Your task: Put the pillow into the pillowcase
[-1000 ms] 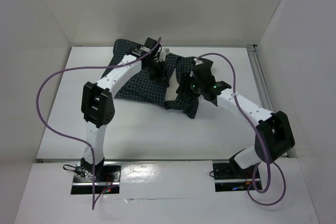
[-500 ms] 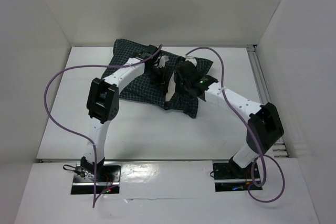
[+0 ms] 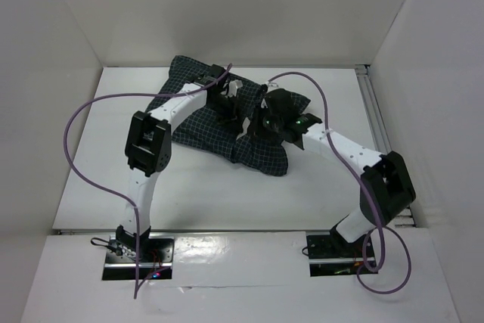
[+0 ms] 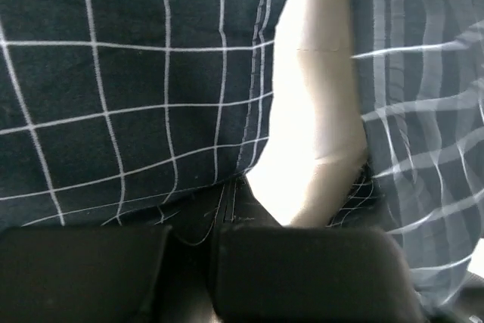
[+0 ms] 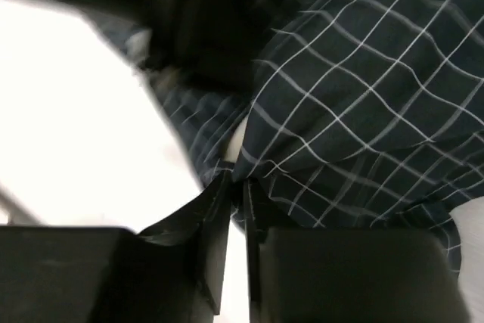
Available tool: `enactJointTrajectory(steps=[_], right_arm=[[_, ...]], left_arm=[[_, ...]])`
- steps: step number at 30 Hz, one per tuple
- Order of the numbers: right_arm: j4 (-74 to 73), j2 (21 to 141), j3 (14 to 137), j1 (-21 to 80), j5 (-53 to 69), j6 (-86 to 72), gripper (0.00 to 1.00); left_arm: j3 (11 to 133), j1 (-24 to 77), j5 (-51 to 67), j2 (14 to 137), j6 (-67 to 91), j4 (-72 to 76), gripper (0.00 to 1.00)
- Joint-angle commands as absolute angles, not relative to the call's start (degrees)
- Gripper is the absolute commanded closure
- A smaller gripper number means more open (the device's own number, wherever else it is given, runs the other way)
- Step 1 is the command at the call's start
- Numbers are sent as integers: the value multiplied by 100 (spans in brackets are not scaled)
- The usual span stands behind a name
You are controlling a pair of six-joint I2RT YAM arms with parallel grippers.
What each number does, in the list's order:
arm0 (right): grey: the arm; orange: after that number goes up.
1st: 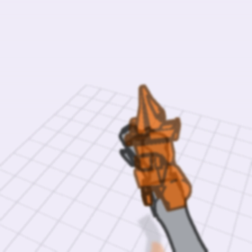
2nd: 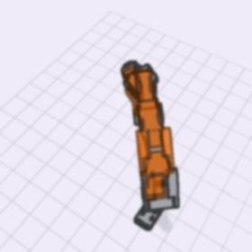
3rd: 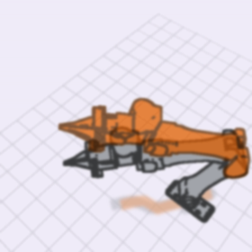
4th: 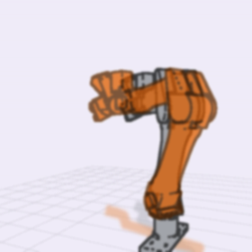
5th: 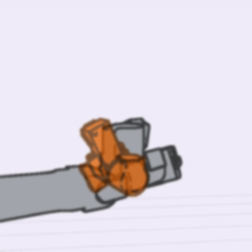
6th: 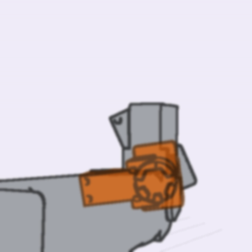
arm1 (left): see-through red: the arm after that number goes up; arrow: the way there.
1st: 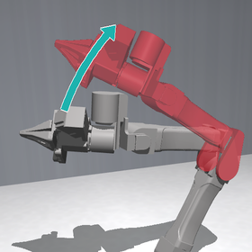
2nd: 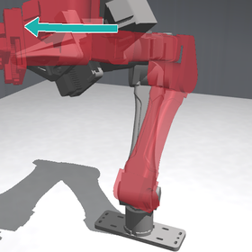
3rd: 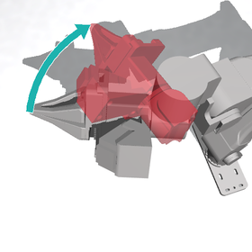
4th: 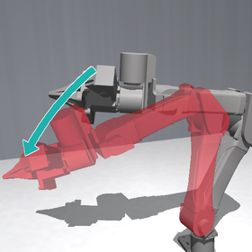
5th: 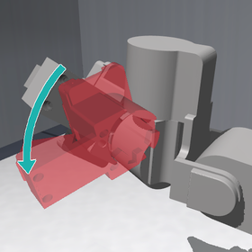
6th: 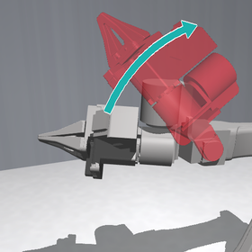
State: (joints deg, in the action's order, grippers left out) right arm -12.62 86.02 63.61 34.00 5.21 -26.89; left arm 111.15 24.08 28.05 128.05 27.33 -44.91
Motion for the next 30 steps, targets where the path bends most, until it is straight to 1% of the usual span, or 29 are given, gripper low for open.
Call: enactJointTrajectory(steps=[1, 2, 3, 5, 8, 10, 12, 14, 15, 16, 19, 21, 22, 23, 24, 25, 28, 30], right_arm=[[-2595, 8903, 7030, 3340, -882, -2864, 74], [-2767, 8834, 7083, 3340, -1105, -2865, 67], [-2986, 8676, 7084, 3340, -1299, -2865, 62], [-3207, 8604, 7233, 3340, -1668, -2936, 62], [-3638, 8727, 7663, 3427, -1932, -2988, 62], [-3639, 8903, 7804, 3533, -1934, -2988, 62], [-3577, 9035, 7857, 3612, -1794, -2988, 52], [-3445, 9149, 7919, 3717, -1653, -2988, 51], [-3289, 9149, 7989, 3805, -1652, -2988, 45], [-3287, 9149, 7989, 3806, -1591, -2988, 40], [-3146, 9236, 8051, 3885, -1591, -2988, 39], [-3042, 9465, 8112, 3885, -1591, -2988, 41], [-2963, 9553, 8112, 3885, -1591, -2988, 47], [-2910, 9745, 8208, 3885, -1591, -2988, 81], [-2779, 9843, 8261, 3937, -1513, -2936, 94], [-2638, 9939, 8314, 3937, -1320, -2936, 100], [-2216, 10614, 8769, 3938, -890, -2883, 100], [-2215, 10993, 9051, 3938, -835, -2883, 100]], left_arm=[[11145, 2364, 2900, 12570, 2742, -4148, 100], [11145, 2364, 2900, 12490, 2742, -4148, 100], [11205, 2364, 2953, 12411, 2742, -4148, 100], [11311, 2312, 3031, 12191, 2742, -4280, 100], [11373, 2163, 3085, 11814, 2795, -4333, 100], [11373, 2092, 3138, 11664, 2847, -4333, 100], [11373, 2021, 3138, 11541, 2848, -4386, 100], [11373, 1969, 3138, 11400, 2848, -4517, 100], [11373, 1908, 3138, 11321, 2848, -4596, 100], [11373, 1907, 3138, 11268, 2848, -4597, 100], [11189, 1854, 2919, 11084, 2848, -4597, 100], [10944, 1706, 2655, 10899, 2909, -4597, 100], [10847, 1653, 2576, 10838, 2909, -4597, 100], [10733, 1513, 2523, 10785, 2909, -4597, 100], [10610, 1433, 2522, 10671, 2987, -4597, 100], [10373, 1241, 2444, 10609, 3058, -4597, 100], [9820, 828, 2321, 10294, 3304, -4527, 100], [9468, 616, 2207, 10100, 3435, -4474, 100]])
